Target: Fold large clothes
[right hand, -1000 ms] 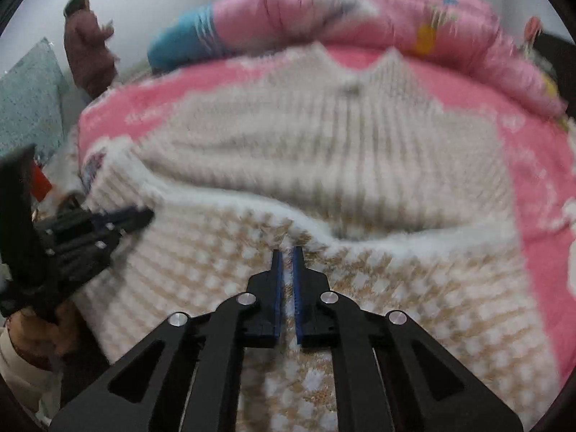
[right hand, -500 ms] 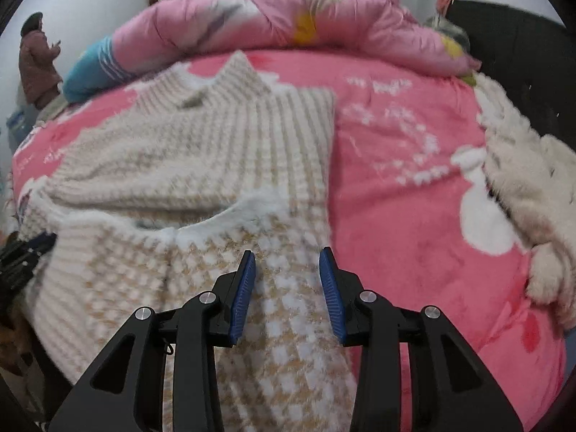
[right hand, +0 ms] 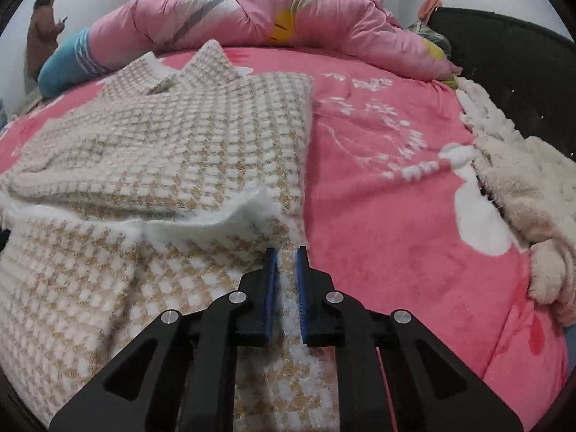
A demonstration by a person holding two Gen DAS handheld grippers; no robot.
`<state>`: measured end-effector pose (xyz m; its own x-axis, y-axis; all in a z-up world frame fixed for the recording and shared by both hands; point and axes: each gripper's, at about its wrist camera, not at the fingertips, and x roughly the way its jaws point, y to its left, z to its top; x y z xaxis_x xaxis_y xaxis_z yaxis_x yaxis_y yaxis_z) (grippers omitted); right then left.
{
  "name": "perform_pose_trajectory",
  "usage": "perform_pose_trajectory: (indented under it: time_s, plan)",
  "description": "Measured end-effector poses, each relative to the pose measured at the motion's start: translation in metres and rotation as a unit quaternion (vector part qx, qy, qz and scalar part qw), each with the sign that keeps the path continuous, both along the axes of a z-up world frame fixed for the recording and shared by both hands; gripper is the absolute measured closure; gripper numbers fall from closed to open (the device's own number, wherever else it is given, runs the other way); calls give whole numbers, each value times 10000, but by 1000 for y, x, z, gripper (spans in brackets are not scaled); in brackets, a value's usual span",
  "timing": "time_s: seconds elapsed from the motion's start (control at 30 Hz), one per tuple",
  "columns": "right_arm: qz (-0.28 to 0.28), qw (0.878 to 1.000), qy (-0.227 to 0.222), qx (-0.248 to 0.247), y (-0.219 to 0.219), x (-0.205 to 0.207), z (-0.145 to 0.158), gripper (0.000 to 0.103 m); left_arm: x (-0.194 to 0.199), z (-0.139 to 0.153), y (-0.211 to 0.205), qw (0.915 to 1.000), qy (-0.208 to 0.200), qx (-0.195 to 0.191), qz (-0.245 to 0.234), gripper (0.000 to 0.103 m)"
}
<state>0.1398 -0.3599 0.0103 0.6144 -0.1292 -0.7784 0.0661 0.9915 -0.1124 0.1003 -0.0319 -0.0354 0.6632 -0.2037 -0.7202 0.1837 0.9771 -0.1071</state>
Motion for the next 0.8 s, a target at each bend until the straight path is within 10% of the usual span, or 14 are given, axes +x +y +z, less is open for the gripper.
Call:
perform_pose_trajectory:
  time_s: [0.1, 0.3, 0.47, 0.6, 0.8]
  plan:
    - [-138, 9995, -53, 276, -13, -12, 21, 70, -3, 8, 8, 9999, 21, -148, 22, 83]
    - [700, 9910, -631, 946, 8, -54, 75, 68, -30, 41, -1, 9967, -391, -513, -483, 77]
    - [2057, 9694, -1, 1344, 81, -45, 46, 68, -20, 17, -57, 9920, 247, -480, -1143, 76]
    - [2078, 9679, 684, 1235, 105, -20, -22, 61, -9, -4, -60, 9942, 340, -413, -930, 65]
    - [2235, 9653, 308, 1315, 91, -57, 34, 61, -31, 32, -32, 9963, 45, -514, -693, 66]
